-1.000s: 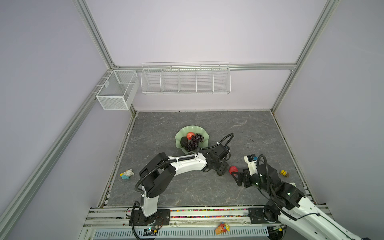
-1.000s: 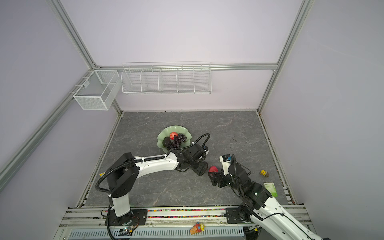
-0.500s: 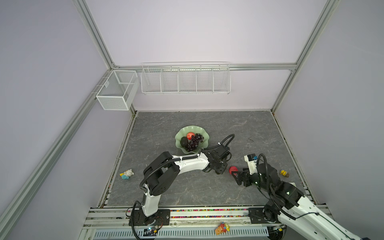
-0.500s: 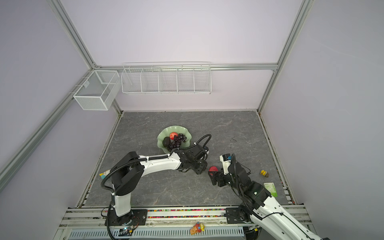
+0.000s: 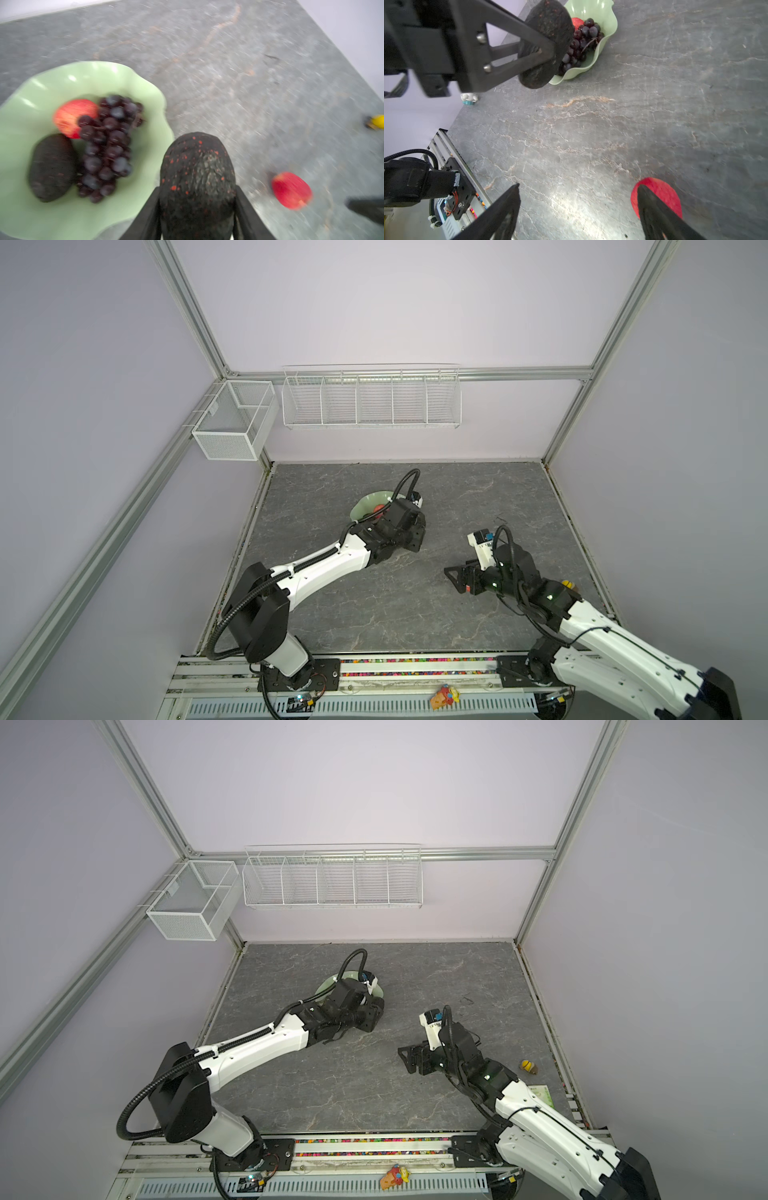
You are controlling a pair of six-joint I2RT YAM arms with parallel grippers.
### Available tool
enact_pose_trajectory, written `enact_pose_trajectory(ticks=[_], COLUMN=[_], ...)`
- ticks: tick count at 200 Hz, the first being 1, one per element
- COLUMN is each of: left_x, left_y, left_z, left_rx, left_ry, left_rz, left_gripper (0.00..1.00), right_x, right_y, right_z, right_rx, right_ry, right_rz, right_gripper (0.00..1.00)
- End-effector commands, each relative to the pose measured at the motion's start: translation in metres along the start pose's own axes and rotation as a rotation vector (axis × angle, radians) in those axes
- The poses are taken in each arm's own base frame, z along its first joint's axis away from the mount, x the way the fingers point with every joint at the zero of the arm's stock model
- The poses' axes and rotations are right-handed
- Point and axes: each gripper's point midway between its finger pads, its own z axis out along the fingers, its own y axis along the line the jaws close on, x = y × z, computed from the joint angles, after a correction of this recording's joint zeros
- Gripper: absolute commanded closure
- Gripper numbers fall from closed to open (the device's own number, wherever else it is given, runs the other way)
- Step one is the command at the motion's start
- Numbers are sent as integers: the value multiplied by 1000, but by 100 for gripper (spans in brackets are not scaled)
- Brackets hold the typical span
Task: Place and organize the fake fruits in the fruit bowl
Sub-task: 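Set the large avocado into the bowl and release it, then reach the left gripper to the second red apple and grasp it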
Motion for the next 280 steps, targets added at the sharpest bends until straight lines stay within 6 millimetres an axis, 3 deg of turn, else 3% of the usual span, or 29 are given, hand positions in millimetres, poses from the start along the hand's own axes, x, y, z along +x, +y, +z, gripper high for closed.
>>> enact_pose_trajectory(ticks=[1,37,82,143,198,217,233,256,280], left_x=[-9,-14,-2,1,-14,-21,-21,1,36], left_y=[32,45,52,57,58,44,19,-24,-70], left_z=[23,54,77,86,68,48,29,14,13], left_rx=[-109,-149,-170,-191,-204,-151,-59,117,261], left_ry=[40,98,149,163,116,95,79,102,146], left_rz=[-2,14,27,41,51,46,65,46,33], left_gripper=[55,54,54,43,33,33,33,32,31], right_x=[-25,-32,-26,-24,-23,-22,-16,4,25], right_y=[23,29,26,24,22,21,14,-5,-24], right_z=[5,9,15,16,11,6,2,0,-7], right_rx=[-94,-116,-108,-100,-94,-102,-101,-50,9], right_ry=[-52,-57,-27,-21,-27,-55,-71,-43,-18], right_rz=[-33,-35,-42,-46,-42,-13,38,115,188], right_gripper=[11,11,11,11,11,11,11,11,11])
